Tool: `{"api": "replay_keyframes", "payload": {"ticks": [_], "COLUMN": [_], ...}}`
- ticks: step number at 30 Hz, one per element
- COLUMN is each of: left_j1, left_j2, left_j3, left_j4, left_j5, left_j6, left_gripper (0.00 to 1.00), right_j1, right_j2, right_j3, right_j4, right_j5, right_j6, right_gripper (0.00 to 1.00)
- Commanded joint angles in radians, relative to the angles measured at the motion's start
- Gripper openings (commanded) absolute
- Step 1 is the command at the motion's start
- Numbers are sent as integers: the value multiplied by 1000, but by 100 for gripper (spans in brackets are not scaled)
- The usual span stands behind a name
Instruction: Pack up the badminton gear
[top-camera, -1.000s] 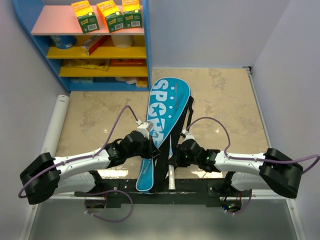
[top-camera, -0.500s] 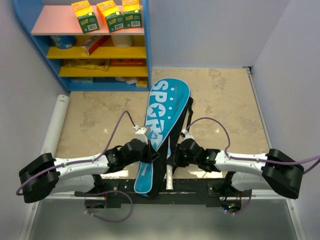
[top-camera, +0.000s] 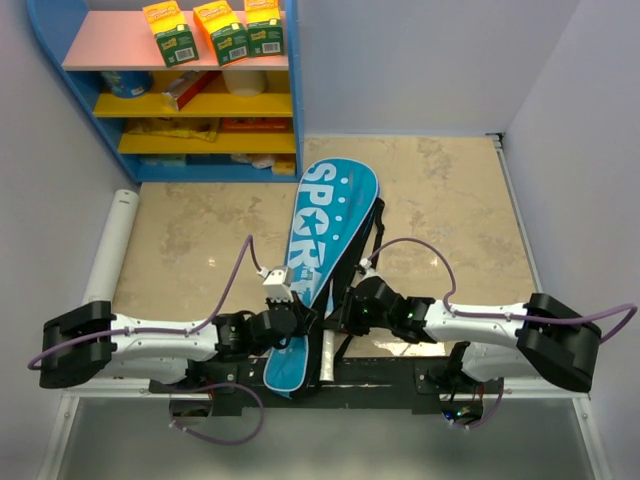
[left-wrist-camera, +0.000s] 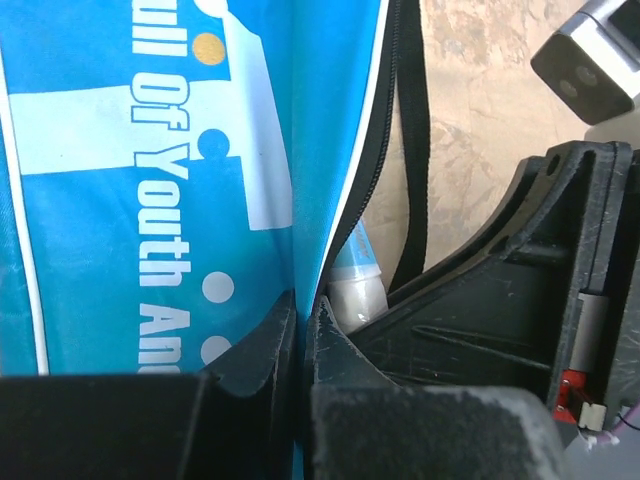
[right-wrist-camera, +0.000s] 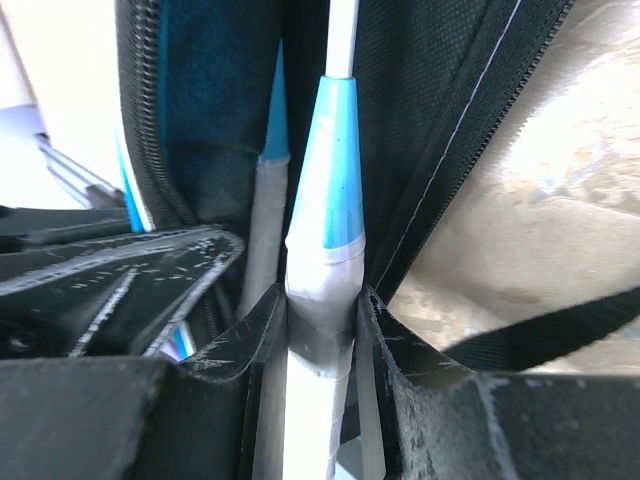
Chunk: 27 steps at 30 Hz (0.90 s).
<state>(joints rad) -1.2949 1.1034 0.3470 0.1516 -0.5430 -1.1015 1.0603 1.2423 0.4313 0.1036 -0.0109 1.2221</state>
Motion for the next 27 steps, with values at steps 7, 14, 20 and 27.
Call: {"api": "replay_keyframes", "payload": {"ticks": [7,14,20,27], "left_j1": [-116,-130,-150,-161], "left_j2": [0,-57,-47,-27], "left_j3": [10,20,14,-2], "left_j4": [-58,-70,-61,-32], "left_j5": [-130,-109,-101,-95], "left_j6": [-166,-170,-198,-221], "left_gripper": [0,0,0,0], "right_j1": [-19,-17,-43,-69], "right_j2": [114,258,370,453], "right_j3": [83,53,34,23], "right_j4": [317,616,879,1061], "right_j5": [42,-15,-72,-83], "right_j6": [80,111,166,192], "right_gripper": [0,0,0,0]}}
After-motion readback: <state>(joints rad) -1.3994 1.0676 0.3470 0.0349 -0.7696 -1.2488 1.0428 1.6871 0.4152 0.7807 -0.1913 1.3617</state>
